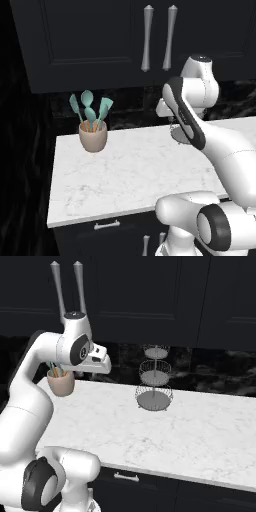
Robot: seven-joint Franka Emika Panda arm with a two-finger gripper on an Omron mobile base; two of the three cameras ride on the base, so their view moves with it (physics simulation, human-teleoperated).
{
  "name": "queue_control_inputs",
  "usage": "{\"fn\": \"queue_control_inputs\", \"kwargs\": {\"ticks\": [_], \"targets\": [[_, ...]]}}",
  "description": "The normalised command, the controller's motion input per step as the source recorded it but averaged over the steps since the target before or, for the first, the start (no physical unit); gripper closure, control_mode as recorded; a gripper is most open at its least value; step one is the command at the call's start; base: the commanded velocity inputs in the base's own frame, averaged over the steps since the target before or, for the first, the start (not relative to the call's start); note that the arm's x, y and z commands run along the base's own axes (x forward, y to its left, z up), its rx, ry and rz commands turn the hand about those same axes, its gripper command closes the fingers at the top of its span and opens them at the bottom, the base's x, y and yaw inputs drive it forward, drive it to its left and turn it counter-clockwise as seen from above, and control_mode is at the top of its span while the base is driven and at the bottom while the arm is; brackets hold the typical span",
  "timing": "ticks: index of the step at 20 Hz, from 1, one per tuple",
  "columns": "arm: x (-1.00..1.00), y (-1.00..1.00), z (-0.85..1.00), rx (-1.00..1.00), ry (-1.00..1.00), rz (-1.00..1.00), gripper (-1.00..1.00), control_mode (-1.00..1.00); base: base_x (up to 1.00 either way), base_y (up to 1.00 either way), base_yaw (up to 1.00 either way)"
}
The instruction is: Navigate to the toaster.
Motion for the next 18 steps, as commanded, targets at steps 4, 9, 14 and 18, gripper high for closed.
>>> {"fn": "queue_control_inputs", "kwargs": {"ticks": [4,9,14,18], "targets": [[-0.03,0.0,0.0,0.0,0.0,0.0,-1.0,1.0,-0.47,-0.04,0.0],[0.0,0.0,0.0,0.0,0.0,0.0,-1.0,1.0,-1.0,-0.27,0.0],[0.0,0.0,0.0,0.0,0.0,0.0,-1.0,1.0,-0.87,-0.27,-0.07],[0.0,0.0,0.0,0.0,0.0,0.0,-1.0,1.0,-0.3,-0.31,-0.52]]}}
